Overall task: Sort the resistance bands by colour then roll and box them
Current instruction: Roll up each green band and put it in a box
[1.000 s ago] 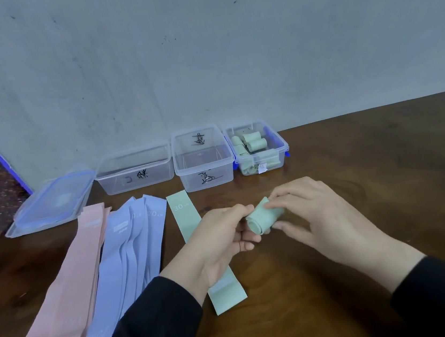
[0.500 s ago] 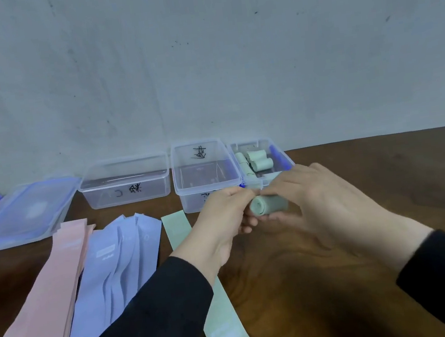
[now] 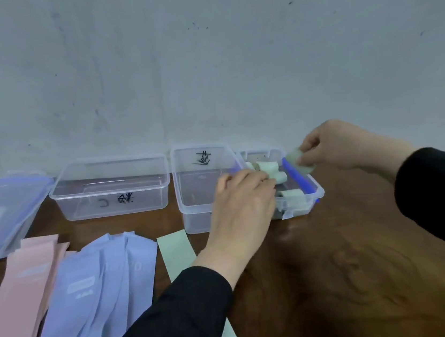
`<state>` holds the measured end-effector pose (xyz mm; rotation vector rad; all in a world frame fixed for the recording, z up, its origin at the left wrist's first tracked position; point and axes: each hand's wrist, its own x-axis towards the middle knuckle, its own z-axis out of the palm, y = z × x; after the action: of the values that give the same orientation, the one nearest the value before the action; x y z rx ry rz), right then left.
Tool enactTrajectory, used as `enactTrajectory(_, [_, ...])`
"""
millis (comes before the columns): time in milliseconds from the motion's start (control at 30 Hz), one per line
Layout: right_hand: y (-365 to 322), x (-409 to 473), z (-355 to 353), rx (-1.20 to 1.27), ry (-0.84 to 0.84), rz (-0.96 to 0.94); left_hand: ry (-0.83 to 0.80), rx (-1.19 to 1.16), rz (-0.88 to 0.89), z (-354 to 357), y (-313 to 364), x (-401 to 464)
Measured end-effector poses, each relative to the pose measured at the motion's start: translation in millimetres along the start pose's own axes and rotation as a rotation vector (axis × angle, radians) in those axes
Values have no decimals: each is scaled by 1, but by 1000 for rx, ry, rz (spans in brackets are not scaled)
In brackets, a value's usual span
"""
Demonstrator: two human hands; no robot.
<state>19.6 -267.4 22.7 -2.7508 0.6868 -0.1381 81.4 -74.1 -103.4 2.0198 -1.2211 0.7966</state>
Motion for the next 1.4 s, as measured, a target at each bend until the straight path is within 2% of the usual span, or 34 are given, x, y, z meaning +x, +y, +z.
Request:
enactTrajectory(167, [-6,53,24,-231,-128,75,-78,53,-6,16,-9,-7])
enactTrajectory(367, [-21,75,41,-536,-264,142,-146,116,-5,18,-4,-7])
enactTrajectory(500, [-31,84,49,-629,-318,159,-163,112,-19,17,-3,-5])
enactTrajectory(700, [-29,92,62,-688,-382,171,-156,95,-34,17,-3,-6])
enactTrajectory(1133, [-26,93,68,-698,-250,165,-206,84,-59,11,-2,-4])
enactTrajectory(1400, [-26,85,73,-740,-288,122,-231,93,-75,11,-3,-4])
